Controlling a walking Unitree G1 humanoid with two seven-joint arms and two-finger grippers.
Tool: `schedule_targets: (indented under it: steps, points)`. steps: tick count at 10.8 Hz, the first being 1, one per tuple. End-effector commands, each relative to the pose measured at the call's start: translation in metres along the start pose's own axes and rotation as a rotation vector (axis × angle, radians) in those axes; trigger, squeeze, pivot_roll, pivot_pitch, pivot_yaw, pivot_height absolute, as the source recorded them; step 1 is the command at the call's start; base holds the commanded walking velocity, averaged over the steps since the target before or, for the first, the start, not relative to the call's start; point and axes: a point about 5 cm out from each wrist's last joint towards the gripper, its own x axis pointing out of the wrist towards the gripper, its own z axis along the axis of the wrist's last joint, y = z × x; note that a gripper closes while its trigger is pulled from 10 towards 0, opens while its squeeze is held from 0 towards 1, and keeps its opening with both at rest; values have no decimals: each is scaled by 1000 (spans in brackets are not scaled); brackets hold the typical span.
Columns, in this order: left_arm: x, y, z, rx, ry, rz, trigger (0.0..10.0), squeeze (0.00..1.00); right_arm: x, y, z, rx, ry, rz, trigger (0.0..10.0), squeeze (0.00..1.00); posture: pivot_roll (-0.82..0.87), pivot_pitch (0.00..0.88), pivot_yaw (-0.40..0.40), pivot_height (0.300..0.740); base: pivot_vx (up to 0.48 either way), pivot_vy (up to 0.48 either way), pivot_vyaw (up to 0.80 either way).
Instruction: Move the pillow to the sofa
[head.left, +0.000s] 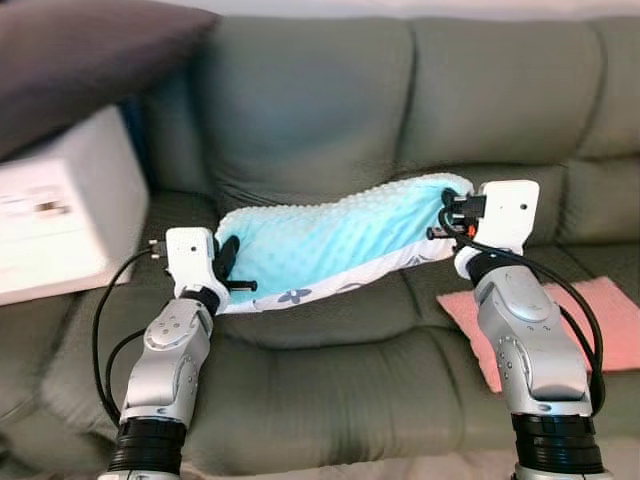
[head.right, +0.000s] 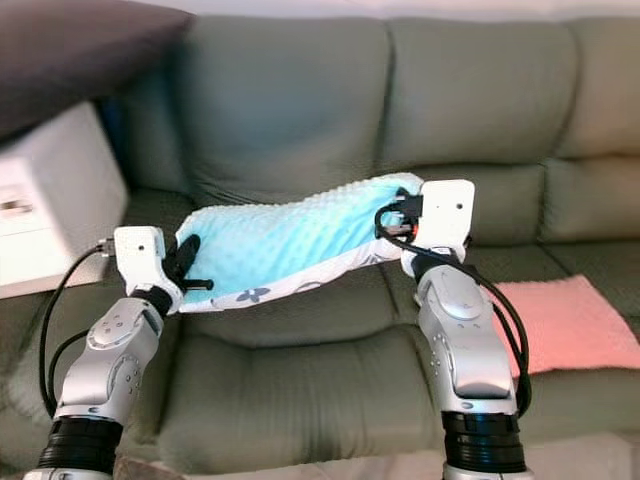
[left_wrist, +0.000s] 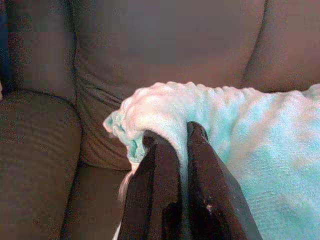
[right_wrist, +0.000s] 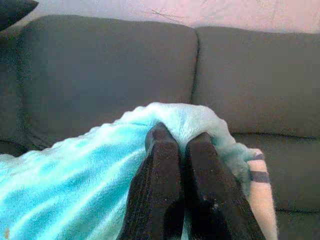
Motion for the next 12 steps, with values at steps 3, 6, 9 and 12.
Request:
schedule_targets:
  steps: [3,6,9,12]
  points:
    - [-2,-1,-6,-6,9,-7,10000,0,1,1,7,-6,-23,6,10000,0,-166,0,-16,740,0,0,-788]
    - [-13,-2,-38,-29,96,-31,10000,0,-4,9,-11,10,44,24,10000,0,-157,5,-19,740,0,0,0]
    - [-16,-9,-55,2,127,-74,10000,0,-14,5,-32,22,118,-28,10000,0,-160,46,1,740,0,0,0]
    - [-12,-14,-61,-1,147,-117,10000,0,-38,-12,-54,7,183,-145,10000,0,-208,106,62,740,0,0,0]
